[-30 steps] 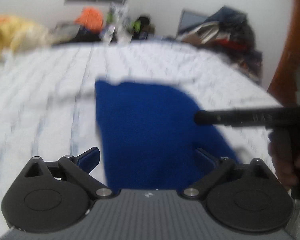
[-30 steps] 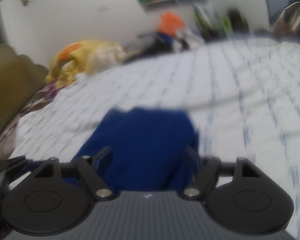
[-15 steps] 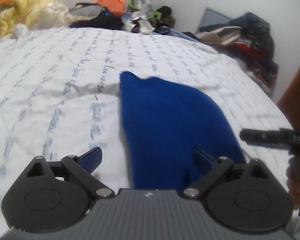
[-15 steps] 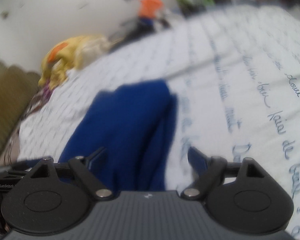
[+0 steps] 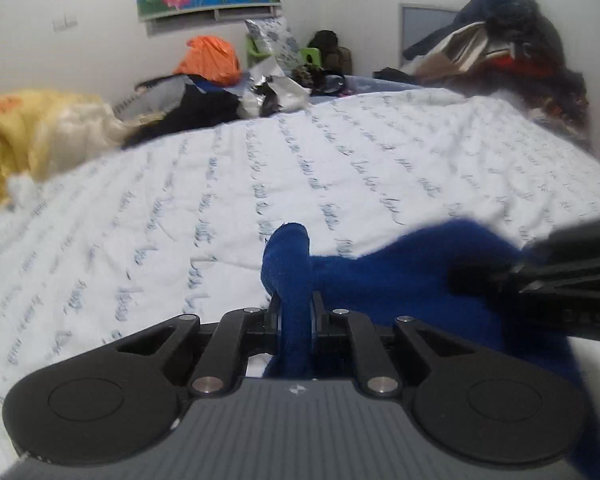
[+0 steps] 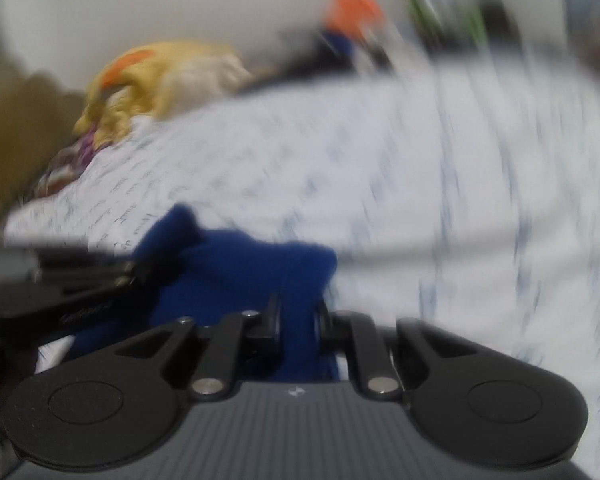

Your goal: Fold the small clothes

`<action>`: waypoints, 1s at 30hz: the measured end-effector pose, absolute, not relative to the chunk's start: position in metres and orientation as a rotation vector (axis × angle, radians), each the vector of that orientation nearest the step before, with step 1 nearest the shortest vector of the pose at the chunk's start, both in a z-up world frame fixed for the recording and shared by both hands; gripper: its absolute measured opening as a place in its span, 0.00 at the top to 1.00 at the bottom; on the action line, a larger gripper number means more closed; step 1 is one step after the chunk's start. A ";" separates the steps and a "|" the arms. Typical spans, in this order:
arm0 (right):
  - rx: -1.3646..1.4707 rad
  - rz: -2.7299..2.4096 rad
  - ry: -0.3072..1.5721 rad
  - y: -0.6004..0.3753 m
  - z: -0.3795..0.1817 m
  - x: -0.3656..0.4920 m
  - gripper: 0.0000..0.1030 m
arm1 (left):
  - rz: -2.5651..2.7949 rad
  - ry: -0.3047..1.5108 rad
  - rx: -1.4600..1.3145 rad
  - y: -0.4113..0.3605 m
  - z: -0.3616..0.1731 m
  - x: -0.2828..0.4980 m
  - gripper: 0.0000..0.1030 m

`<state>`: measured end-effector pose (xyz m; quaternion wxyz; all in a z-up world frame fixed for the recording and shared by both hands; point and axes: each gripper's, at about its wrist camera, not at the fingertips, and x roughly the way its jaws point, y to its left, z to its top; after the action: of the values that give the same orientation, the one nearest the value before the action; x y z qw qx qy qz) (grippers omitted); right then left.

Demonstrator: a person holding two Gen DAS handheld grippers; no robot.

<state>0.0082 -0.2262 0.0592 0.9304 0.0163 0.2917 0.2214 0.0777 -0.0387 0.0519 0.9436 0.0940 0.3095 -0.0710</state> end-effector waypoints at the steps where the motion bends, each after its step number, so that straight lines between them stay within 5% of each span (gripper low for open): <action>1: -0.011 0.439 0.547 -0.223 0.058 0.006 0.86 | -0.122 0.654 0.206 -0.040 0.045 0.084 0.84; 3: -0.053 0.398 0.553 -0.219 0.044 0.015 0.84 | -0.100 0.688 0.203 -0.034 0.030 0.091 0.75; 6: 0.055 0.355 0.641 -0.233 0.037 0.021 0.65 | -0.078 0.652 0.198 -0.022 0.044 0.067 0.54; 11: 0.316 0.366 0.515 -0.266 0.080 -0.010 0.56 | -0.233 0.613 0.021 -0.018 0.071 0.007 0.43; 14: 0.371 0.518 0.642 -0.247 0.081 0.008 0.32 | -0.316 0.695 0.072 -0.040 0.046 -0.002 0.35; 16: 0.252 0.500 0.785 -0.226 0.057 0.027 0.32 | -0.315 0.622 0.074 -0.041 0.033 -0.014 0.33; 19: 0.029 0.506 0.696 -0.214 0.035 0.018 0.33 | -0.325 0.546 0.089 -0.039 0.025 -0.027 0.32; 25: 0.099 0.446 0.710 -0.209 0.074 -0.012 0.32 | -0.322 0.547 0.077 -0.041 0.025 -0.024 0.31; 30: 0.136 0.525 0.680 -0.223 0.038 -0.019 0.32 | -0.328 0.548 0.073 -0.039 0.022 -0.021 0.31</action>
<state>-0.0188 -0.2227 0.0385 0.9069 0.0660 0.3295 0.2543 -0.0207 -0.0392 0.0225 0.9488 0.0360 0.2691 -0.1614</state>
